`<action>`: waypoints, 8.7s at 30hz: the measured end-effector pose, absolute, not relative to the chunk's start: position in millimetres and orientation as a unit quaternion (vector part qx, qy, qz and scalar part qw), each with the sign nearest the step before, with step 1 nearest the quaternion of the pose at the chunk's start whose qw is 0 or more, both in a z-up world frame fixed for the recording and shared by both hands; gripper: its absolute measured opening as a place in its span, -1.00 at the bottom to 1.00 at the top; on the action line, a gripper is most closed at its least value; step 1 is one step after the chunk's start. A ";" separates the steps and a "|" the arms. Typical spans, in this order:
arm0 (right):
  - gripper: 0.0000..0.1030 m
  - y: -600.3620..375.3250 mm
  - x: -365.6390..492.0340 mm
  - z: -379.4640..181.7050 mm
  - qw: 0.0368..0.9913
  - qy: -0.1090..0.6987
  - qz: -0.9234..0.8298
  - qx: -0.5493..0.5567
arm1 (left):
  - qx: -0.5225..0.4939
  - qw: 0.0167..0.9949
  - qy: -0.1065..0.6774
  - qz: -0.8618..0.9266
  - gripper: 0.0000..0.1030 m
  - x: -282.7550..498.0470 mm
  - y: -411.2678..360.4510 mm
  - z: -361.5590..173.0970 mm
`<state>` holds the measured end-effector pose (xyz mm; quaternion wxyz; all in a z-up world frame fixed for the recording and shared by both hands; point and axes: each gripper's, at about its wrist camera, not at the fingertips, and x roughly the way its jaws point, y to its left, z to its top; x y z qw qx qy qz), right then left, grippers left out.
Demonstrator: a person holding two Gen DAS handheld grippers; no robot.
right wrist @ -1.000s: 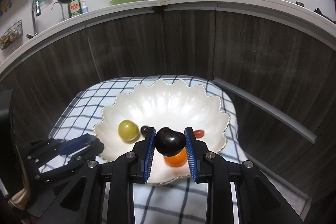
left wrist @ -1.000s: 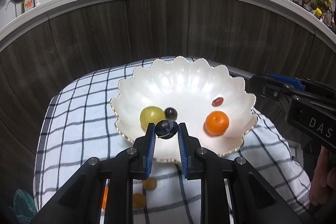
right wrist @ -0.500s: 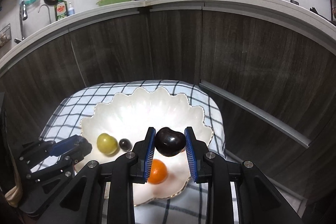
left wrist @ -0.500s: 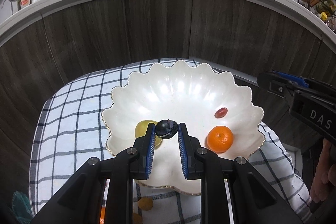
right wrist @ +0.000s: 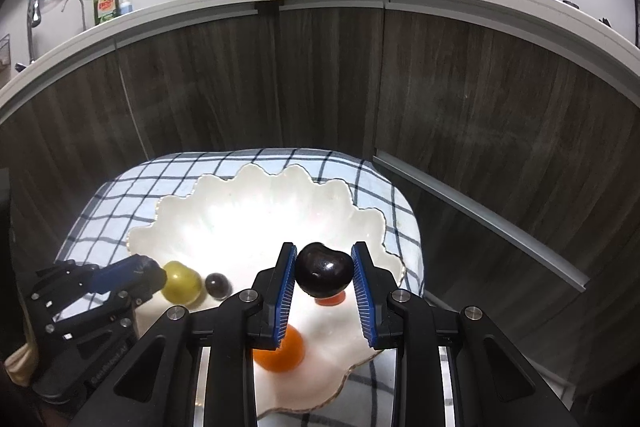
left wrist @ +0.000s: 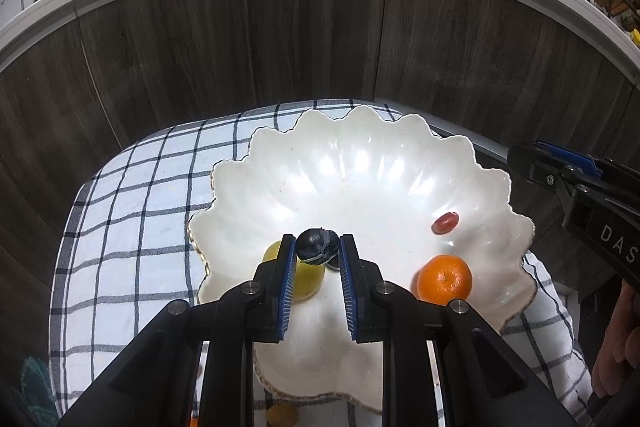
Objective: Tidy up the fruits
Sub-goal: 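Open the left tool to drop the berry in the bowl while the right tool drops the plum, then withdraw both open tools from the bowl toward the remaining fruits, then move the left tool around a mandarin while the right tool reaches a small brown fruit, then grasp the mandarin with the left tool while the right tool grasps the brown fruit, then carry the mandarin over the bowl while the right tool carries the brown fruit there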
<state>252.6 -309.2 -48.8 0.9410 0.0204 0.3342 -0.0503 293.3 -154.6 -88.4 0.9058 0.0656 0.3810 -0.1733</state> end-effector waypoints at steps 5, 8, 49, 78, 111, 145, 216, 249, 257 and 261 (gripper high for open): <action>-0.43 -317.0 257.0 -53.8 0.938 0.340 -0.055 0.033 | 0.069 0.903 0.386 -0.177 -0.57 299.0 -159.0 -90.9; -0.43 -318.5 260.3 -55.0 0.937 0.343 -0.052 0.041 | 0.070 0.903 0.385 -0.176 -0.57 301.2 -158.8 -90.8; 0.28 -302.5 250.8 -55.2 0.933 0.352 -0.055 0.042 | 0.065 0.909 0.383 -0.149 0.70 291.9 -130.0 -77.3; 0.28 -254.8 207.2 -47.5 0.942 0.329 -0.057 0.032 | 0.054 0.917 0.376 -0.124 0.70 245.9 -68.0 -70.7; 0.28 -193.0 158.6 -40.5 0.953 0.303 -0.027 0.014 | 0.033 0.931 0.354 -0.077 0.70 190.1 1.0 -69.0; 0.27 -165.7 140.1 -92.8 0.943 0.331 0.042 -0.007 | 0.068 0.930 0.349 -0.091 0.69 161.4 3.0 -115.6; -0.52 -156.8 216.4 -150.8 0.897 0.423 0.113 0.062 | 0.019 0.893 0.419 -0.166 -0.20 218.3 -6.8 -161.6; -0.51 -171.8 166.9 -70.1 0.935 0.335 0.103 0.044 | 0.016 0.926 0.349 -0.143 -0.20 186.9 -15.9 -80.5; -0.51 -196.4 164.4 -53.3 0.944 0.316 0.075 0.054 | 0.018 0.928 0.338 -0.158 -0.20 196.6 -40.2 -64.2; -0.51 -213.7 166.5 -46.6 0.948 0.307 0.054 0.059 | 0.021 0.927 0.334 -0.168 -0.20 201.3 -52.8 -59.0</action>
